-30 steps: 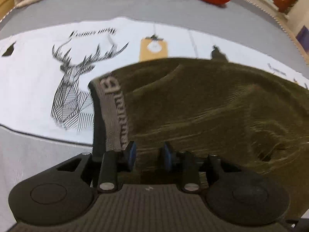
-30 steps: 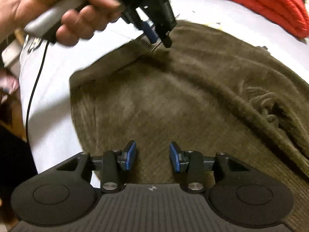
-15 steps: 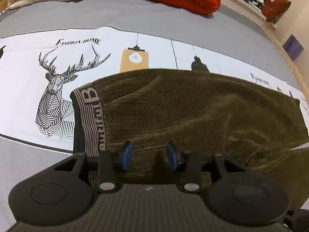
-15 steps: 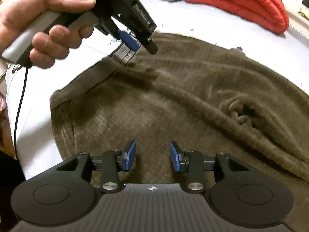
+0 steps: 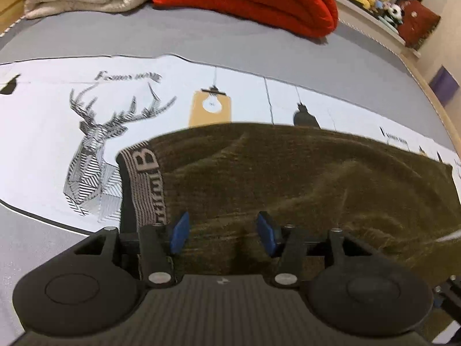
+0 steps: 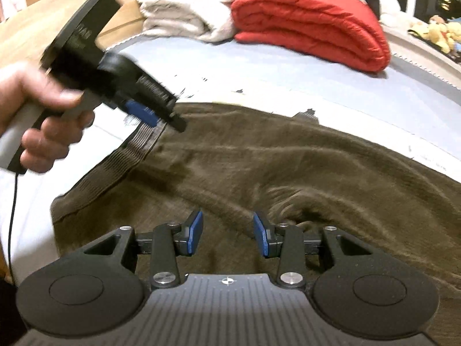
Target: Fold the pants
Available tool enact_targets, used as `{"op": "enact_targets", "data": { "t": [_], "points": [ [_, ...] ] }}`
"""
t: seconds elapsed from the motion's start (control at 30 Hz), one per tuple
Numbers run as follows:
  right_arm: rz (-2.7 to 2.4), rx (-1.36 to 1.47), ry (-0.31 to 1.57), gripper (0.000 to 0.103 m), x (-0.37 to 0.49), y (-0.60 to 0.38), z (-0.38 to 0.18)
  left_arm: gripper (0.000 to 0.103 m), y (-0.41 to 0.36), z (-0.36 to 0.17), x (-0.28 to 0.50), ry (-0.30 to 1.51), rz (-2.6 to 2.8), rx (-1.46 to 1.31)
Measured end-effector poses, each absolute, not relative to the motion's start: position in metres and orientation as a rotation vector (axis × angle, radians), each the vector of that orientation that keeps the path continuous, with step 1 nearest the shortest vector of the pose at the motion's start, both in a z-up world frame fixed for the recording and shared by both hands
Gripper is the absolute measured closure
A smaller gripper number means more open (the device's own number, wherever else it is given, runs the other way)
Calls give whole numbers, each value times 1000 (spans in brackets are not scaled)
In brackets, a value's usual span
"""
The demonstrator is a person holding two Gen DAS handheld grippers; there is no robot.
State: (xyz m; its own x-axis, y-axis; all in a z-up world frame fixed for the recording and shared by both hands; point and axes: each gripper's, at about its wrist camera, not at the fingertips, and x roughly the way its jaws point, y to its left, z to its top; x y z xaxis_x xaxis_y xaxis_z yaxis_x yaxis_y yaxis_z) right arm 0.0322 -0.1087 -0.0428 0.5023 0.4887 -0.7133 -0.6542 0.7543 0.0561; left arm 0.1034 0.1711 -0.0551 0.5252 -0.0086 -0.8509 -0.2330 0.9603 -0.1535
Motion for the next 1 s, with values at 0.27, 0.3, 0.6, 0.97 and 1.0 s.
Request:
{"op": "enact_targets", "data": {
  "t": [0.27,0.3,0.6,0.97,1.0],
  "points": [
    [604,-164,708,63,62,-138,-17,44,178,-40,99,839,219,-257],
    [592,-152,703,63,66,-143,-14,44,177,-38,98,821,221,-248],
    [490,-96,656,63,95,-178,1,44,173,-36,102,782,194,-243],
    [334,34,613,63,129,-231,16,90,218,-51,122,771,195,-476],
    [328,42,615,63,131,-234,15,90,220,-53,127,763,182,-504]
  ]
}}
